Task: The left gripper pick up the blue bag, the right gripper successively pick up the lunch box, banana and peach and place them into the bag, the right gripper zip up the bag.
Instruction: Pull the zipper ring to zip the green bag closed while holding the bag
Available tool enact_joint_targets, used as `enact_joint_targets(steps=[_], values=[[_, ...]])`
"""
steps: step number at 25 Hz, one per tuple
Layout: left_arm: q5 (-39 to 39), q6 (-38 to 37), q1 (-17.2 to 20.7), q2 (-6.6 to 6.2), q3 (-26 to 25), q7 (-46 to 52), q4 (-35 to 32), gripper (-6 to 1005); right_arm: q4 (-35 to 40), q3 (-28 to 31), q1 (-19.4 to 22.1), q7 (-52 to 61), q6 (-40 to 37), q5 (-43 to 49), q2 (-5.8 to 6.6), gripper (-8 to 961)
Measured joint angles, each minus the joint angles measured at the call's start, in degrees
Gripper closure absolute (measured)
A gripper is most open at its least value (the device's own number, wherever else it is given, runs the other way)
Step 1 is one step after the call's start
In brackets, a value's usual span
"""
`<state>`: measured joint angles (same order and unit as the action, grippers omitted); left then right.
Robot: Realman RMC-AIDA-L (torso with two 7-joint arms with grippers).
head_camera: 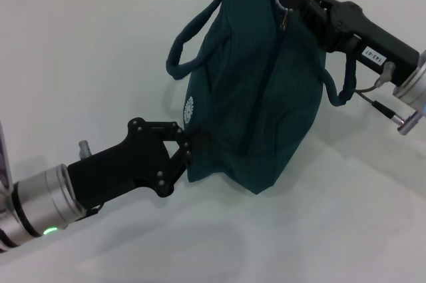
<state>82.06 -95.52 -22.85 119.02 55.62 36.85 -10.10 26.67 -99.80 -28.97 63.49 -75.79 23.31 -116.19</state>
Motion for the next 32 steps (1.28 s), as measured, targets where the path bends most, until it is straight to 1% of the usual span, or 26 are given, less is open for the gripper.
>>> enact_joint_targets(steps=[6,12,18,20,26,31,32], values=[[-2.6,0.1,-0.8,0.79,-1.5,2.8,0.6,916,-0.1,-1.8,-0.2,0.0,0.3,0.3,0.00,947],[-3.5,0.2,-3.3,1.27,-1.2,3.6,1.8,902,-0.1,-2.3,-0.2,-0.1,0.3,0.3,0.00,947],[-4.9,0.0,-5.2,1.30,-1.3,3.6,3.0,695,-0.1,-2.3,0.1,-0.1,0.0,0.3,0.00,947],[-4.9,-0.5,-5.9,1.30,-1.1,4.2,3.0,458,-0.1,-2.3,0.2,-0.1,-0.1,0.3,0.00,947],[-4.6,-1.6,-7.7,1.11,-1.0,8.8,2.4,436,0.0,-2.3,0.3,-0.1,-0.1,0.3,0.00,947],[-4.9,0.2,-8.3,1.32,-1.2,9.7,2.8,417,0.0,-2.3,0.3,-0.1,-0.2,0.3,0.00,947],[-4.9,0.4,-8.4,1.34,-1.2,9.6,2.9,428,0.0,-2.3,0.4,-0.1,-0.2,0.3,0.00,947]])
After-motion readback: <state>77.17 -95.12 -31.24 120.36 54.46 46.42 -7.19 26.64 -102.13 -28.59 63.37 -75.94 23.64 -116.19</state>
